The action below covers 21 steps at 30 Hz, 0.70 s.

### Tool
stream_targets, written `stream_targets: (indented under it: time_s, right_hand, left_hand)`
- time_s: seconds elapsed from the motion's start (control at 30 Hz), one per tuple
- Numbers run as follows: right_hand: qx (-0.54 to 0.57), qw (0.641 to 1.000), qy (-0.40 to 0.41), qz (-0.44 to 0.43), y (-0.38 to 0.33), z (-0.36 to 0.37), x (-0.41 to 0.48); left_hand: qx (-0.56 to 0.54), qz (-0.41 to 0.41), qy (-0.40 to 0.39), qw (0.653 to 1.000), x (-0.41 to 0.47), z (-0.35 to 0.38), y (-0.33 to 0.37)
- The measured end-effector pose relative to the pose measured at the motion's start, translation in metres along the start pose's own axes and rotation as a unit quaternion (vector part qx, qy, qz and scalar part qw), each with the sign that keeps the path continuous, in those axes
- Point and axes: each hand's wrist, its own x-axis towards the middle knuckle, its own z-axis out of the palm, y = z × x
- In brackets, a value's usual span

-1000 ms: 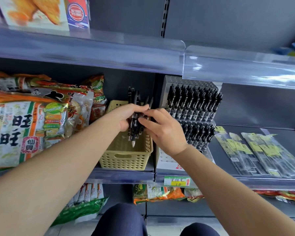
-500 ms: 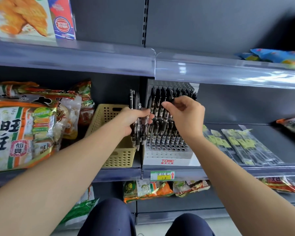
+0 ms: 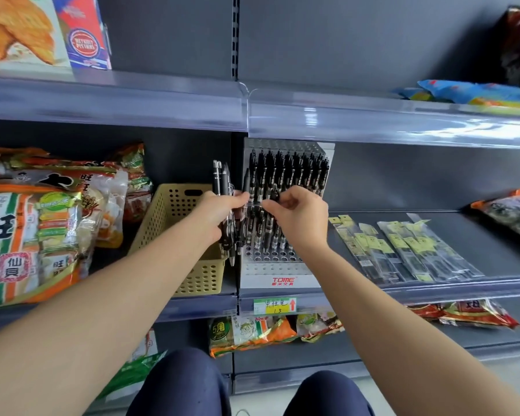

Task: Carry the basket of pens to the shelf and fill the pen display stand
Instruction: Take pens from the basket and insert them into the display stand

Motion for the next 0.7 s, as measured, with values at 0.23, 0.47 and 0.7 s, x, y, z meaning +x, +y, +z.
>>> stream_targets:
  time_s: [0.23, 0.47, 0.7]
  right_hand:
    - [-0.033, 0.999, 0.006, 0.009, 0.008, 0.031, -0.002]
    - [-0.083, 0.996, 0.009, 0.018, 0.016, 0.05, 0.0]
    - [-0.181, 0.982, -0.028, 0.034, 0.025, 0.062, 0.001]
  left_hand:
    - [-0.005, -0.009, 0.003, 1.0, -0.004, -0.016, 0.009]
    - [-0.028, -0.002, -0.003, 1.0, 0.004, -0.028, 0.008]
    - [-0.042, 0.0, -0.009, 0.999, 0.011, -0.033, 0.003]
